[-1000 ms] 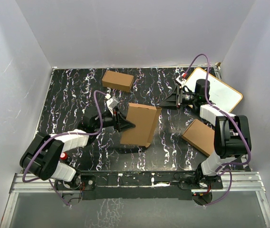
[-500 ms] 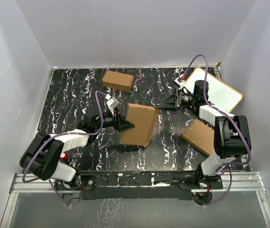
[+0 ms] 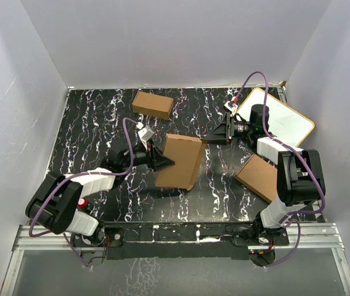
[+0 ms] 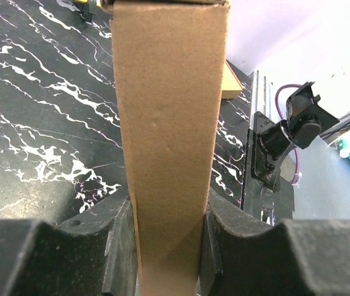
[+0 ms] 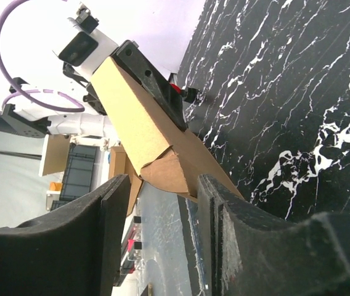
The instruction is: Fold the paper box
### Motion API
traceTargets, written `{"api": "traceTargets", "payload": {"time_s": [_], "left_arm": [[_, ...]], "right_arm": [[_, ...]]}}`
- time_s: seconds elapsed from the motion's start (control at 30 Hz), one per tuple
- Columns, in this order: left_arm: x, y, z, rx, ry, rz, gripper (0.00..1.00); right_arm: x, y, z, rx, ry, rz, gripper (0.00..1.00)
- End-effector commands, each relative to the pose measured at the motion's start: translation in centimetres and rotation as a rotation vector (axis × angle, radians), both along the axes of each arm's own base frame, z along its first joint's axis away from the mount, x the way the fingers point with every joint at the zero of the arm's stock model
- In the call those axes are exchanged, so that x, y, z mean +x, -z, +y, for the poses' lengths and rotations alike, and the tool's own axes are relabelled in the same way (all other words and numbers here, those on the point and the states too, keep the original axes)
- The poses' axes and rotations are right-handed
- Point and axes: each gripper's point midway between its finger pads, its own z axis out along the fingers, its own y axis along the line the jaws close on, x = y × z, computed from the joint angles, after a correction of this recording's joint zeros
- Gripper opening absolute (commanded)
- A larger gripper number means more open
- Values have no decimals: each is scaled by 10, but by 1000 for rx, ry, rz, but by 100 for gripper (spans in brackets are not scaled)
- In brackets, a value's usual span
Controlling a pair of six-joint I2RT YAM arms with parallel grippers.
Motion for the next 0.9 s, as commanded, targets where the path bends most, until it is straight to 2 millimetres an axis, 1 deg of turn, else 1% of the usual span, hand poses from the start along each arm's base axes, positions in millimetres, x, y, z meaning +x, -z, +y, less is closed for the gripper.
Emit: {"api": "traceTargets", "payload": {"time_s": [0.0, 0.2, 0.27, 0.4, 0.57, 0.67, 0.87], "left_arm": [[2, -31, 0, -56, 12, -101, 0], [0, -32, -2, -62, 31, -99, 0], [-1, -32, -2, -67, 40, -95, 0], [-1, -33, -4, -74, 47, -92, 0], [-1, -32, -3, -75, 49, -91, 0], [-1, -31, -4, -73, 47, -86, 0], [6, -26, -2, -48, 11, -81, 0]], "right_arm": [[-3, -16, 0, 38, -47, -39, 53], [9, -17, -8, 49, -3, 15, 52], [16, -15, -9, 54, 20, 66, 51], [22, -9, -9, 57, 33, 116, 48], [22, -5, -8, 56, 42, 132, 45], [20, -7, -6, 54, 27, 117, 44], [13, -10, -2, 46, 2, 78, 45]]}}
